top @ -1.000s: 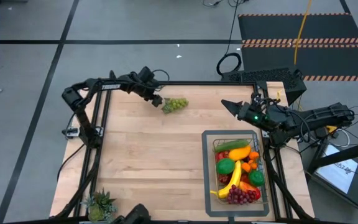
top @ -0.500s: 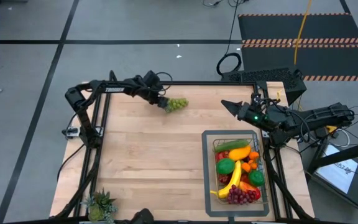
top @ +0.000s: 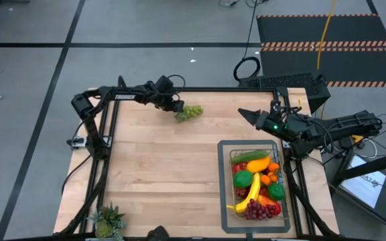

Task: Build produce basket
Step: Put the green grapes into the wire basket

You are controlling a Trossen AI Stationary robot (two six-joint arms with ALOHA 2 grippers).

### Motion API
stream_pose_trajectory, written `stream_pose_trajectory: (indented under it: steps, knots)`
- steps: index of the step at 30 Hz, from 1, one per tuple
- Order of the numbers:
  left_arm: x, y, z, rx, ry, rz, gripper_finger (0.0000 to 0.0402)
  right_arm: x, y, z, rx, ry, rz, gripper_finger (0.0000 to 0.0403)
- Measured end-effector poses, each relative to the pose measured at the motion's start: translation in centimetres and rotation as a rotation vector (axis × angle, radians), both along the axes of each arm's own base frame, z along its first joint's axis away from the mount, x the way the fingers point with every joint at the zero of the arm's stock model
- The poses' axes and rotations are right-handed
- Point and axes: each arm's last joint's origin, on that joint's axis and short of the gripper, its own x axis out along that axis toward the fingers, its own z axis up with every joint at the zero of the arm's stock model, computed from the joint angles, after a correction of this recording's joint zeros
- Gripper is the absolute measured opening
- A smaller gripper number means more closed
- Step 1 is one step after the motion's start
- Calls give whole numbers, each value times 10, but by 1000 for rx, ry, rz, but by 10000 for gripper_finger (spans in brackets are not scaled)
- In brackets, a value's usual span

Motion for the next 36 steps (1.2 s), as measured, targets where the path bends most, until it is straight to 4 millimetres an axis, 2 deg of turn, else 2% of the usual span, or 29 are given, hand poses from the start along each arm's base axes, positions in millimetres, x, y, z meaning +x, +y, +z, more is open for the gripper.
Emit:
stream_pose_trajectory:
  steps: [6,9,13,19,21,30,36]
  knots:
    - [5,-2,-7,-10,8,7,205,0,0,0,0,0,0,235]
    - [5,-1,-8,16,22,20,187,0,0,0,2,-1,1,235]
    - [5,0,-7,34,17,23,132,0,1,0,4,-1,27,235]
    - [7,1,-5,78,-3,-6,30,0,1,0,3,0,27,235]
    - [8,1,-5,82,-10,-12,11,0,1,0,3,-1,27,235]
    - [8,0,1,35,-70,-47,5,0,1,0,2,1,27,235]
    - [7,-4,32,86,-174,-56,4,0,1,0,-10,7,26,235]
